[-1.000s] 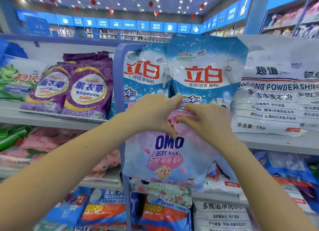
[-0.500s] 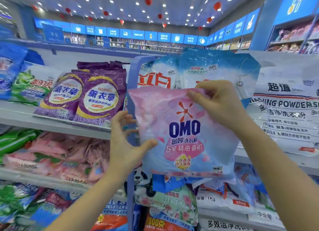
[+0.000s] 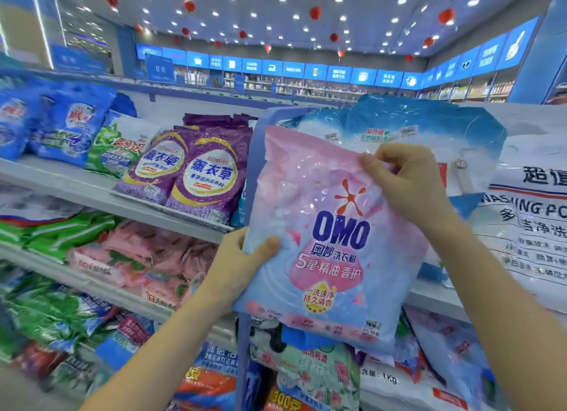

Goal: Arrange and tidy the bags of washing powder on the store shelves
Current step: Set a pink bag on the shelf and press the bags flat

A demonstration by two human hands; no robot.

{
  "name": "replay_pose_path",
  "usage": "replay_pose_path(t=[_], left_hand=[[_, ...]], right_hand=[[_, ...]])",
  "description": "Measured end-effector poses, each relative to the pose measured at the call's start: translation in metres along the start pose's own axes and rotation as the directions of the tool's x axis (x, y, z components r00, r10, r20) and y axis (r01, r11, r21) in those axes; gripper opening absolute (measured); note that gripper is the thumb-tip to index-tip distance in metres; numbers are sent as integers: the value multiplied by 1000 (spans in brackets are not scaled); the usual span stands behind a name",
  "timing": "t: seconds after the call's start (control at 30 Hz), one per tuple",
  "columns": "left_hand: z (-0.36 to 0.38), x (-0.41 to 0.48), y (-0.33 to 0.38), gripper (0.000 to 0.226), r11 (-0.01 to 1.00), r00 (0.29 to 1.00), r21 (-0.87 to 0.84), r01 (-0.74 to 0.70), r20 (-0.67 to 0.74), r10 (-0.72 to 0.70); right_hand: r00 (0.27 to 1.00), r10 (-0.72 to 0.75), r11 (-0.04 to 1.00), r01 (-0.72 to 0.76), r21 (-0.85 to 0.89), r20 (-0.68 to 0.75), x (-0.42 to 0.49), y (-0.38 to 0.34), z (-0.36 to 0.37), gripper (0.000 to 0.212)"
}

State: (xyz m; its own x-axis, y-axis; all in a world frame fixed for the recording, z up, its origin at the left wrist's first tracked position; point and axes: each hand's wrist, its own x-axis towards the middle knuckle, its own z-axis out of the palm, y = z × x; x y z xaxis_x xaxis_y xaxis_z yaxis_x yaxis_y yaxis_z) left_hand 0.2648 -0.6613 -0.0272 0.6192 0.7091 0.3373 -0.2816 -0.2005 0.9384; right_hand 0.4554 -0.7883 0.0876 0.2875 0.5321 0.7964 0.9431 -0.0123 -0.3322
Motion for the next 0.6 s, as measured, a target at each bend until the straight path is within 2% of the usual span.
replay_pose_path(t=[0.1,0.23,0.37,0.5,0.6], left_hand=[[-4,-9,1,48,999,996,37,23,-85,-20],[-13,-24,2,48,997,988,77,29,-155,-17],[-31,-35,4,51,993,979,121,9,-202,16],[-68,-39,9,77,976,979,216,-19,-194,62],[-96,-44,8,70,983,959,181,-3,-279,55]], right_hand=[[986,-33,990,54,-128,162,11,-10,4,37],[943,-179,965,224,-137,279,27,-44,29,38],[933,-299,937,327,-125,200,30,-66,64,46],[913,-368,920,386,-75,177,42,-88,89,48],[891,-426,897,439,-56,157,48,-113,122,42]])
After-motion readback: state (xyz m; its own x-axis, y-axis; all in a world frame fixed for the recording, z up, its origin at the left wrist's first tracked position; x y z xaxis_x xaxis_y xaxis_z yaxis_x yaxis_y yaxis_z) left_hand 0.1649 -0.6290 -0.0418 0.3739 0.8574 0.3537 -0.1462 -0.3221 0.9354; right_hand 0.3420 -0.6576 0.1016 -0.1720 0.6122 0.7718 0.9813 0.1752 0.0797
